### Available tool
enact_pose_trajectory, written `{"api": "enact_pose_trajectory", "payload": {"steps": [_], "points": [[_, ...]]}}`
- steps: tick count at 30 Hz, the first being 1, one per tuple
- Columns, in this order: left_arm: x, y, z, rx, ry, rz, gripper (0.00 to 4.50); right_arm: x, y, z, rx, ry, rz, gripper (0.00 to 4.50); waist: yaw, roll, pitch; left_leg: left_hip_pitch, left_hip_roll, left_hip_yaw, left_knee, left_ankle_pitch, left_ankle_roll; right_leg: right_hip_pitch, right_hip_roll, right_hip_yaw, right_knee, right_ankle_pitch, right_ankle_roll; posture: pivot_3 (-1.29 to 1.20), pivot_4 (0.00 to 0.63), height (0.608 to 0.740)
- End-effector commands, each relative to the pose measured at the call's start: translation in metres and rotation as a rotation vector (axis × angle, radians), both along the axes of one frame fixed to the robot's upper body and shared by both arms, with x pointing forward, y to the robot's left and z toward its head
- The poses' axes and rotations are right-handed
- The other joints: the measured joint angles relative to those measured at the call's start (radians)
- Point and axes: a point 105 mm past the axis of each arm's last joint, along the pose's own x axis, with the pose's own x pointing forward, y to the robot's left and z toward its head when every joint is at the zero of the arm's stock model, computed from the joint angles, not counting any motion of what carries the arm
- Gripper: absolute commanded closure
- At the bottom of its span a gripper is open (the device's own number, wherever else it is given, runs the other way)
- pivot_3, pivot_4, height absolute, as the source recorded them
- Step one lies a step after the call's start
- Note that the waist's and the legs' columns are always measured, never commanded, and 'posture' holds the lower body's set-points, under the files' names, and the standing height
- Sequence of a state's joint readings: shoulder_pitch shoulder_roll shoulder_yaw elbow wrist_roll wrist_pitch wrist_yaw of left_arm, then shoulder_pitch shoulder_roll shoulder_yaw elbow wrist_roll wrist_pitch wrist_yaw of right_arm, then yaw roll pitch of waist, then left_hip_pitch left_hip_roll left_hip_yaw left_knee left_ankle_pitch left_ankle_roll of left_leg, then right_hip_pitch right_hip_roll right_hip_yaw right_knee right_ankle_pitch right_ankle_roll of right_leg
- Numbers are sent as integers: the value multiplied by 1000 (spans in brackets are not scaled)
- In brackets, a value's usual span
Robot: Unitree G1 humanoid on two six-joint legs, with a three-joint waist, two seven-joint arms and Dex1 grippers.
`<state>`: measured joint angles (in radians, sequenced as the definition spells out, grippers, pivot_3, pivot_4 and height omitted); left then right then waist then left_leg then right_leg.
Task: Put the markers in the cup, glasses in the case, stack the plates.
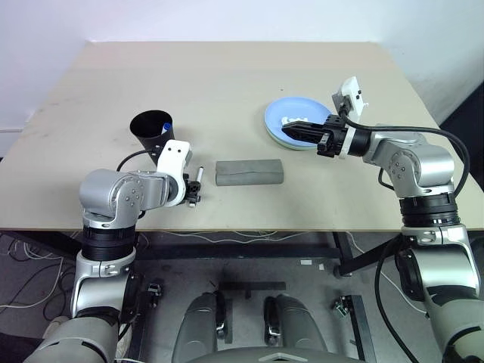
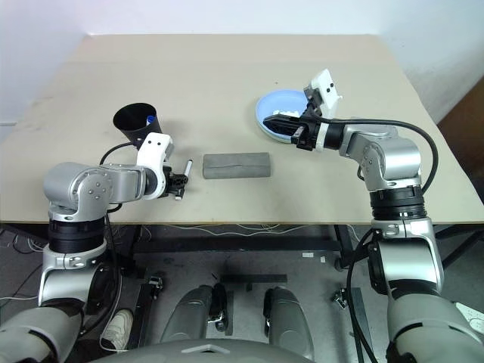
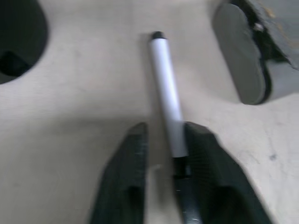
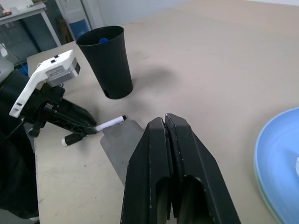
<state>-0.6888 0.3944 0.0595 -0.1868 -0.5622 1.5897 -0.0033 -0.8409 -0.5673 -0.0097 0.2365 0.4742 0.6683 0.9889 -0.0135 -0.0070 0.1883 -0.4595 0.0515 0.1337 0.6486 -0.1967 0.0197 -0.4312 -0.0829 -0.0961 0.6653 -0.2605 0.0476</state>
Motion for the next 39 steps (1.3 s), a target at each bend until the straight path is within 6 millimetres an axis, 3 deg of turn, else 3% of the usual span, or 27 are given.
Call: {"api": "enact_pose_trajectory", "payload": {"steps": [1,9,15,20,28,30,33,39], "points": [[-4,12,-6,50,42,10,4482,-1,0,13,13,-64,-3,4448,-5,0,0,0,0,0,0,0,0,0,0,0,0,0,0,0,150,710],[-2,21,1,78,39,8,4495,-1,0,8,24,-61,-16,4448,-7,0,0,0,1,0,-1,0,0,-1,1,0,0,0,0,0,150,710],[0,17,26,107,-33,-68,4495,-1,-2,9,29,-64,-24,4448,-6,0,1,-1,1,0,-1,0,-1,-2,1,0,1,0,-1,0,150,710],[4,5,60,111,-259,-213,4495,-1,-1,13,36,-70,-19,4448,1,-1,1,-4,0,0,-1,1,-2,-5,0,0,0,0,0,0,150,710],[0,-11,93,101,-529,-375,4495,-1,-2,16,39,-78,-14,4448,-1,-1,1,-5,-1,1,-2,0,-1,-5,-2,0,-1,-2,-4,0,150,710],[3,-13,109,71,-656,-361,4495,-2,-2,18,46,-78,-6,4448,-1,0,1,-5,-1,1,-2,0,-1,-5,-2,0,-2,-2,-4,0,150,710],[2,-16,134,7,-837,-361,4495,-21,1,21,56,-85,88,4448,2,0,1,-5,-1,1,-1,0,0,-5,-3,0,-2,-2,-4,0,150,710],[-1,-6,167,-94,-1107,-290,4495,-37,-3,19,37,-42,140,4448,2,0,1,-5,-1,1,-1,1,2,-5,-3,0,-2,0,-1,0,150,710]]}}
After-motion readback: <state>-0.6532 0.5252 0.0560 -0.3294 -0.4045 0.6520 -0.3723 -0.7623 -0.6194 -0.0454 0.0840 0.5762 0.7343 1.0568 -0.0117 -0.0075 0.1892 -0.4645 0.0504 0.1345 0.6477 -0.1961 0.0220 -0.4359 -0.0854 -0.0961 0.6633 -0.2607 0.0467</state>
